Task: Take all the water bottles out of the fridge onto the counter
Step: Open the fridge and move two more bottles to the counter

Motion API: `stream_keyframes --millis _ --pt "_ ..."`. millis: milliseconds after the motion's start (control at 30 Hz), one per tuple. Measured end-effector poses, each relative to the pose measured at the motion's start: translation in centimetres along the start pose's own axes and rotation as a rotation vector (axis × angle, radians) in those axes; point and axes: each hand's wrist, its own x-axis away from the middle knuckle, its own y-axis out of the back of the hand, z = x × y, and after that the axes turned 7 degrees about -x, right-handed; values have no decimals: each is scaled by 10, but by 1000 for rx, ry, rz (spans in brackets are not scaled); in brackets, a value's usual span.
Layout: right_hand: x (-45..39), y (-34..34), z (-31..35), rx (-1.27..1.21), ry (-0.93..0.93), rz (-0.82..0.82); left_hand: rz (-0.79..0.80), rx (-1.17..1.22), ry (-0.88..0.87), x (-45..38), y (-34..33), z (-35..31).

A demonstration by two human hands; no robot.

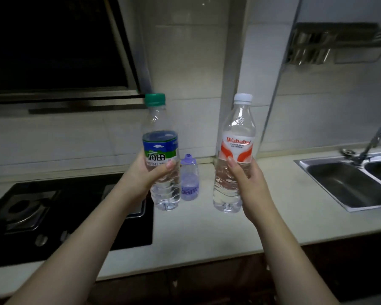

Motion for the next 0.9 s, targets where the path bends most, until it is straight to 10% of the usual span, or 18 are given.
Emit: stream_keyframes --millis 900 --pt "-201 125 -194 275 -295 -139 1 -229 232 -204 -139 207"
